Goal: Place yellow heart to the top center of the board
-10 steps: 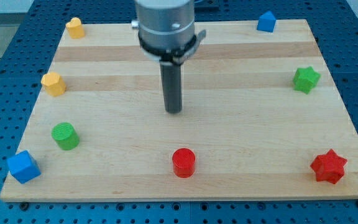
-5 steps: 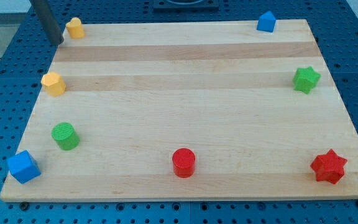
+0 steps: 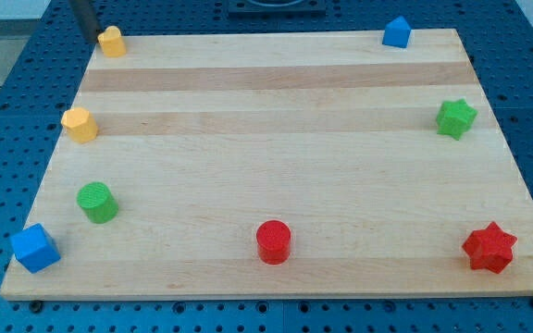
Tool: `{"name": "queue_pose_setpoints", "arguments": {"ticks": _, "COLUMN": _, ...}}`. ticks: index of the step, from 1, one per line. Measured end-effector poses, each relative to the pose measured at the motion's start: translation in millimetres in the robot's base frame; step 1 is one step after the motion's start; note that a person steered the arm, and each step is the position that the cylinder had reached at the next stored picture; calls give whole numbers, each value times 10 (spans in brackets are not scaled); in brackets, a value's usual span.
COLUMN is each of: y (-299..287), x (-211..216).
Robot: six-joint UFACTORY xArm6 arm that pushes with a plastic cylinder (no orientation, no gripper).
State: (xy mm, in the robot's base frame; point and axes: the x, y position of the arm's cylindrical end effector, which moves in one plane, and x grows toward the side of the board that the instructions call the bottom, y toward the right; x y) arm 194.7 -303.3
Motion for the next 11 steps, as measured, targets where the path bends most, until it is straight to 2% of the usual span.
{"name": "queue_pose_setpoints", "arguments": {"ticks": 2, "y": 585, "x": 258}}
{"name": "queue_pose_setpoints", "arguments": {"ticks": 4, "y": 734, "x": 74}}
{"name": "queue_pose_setpoints", "arguments": {"ticks": 6, "y": 825, "x": 75}}
{"name": "queue_pose_setpoints", "arguments": {"ticks": 9, "y": 1666, "x": 232}}
{"name": "queue_pose_setpoints", "arguments": {"ticks": 11, "y": 1332, "x": 302}}
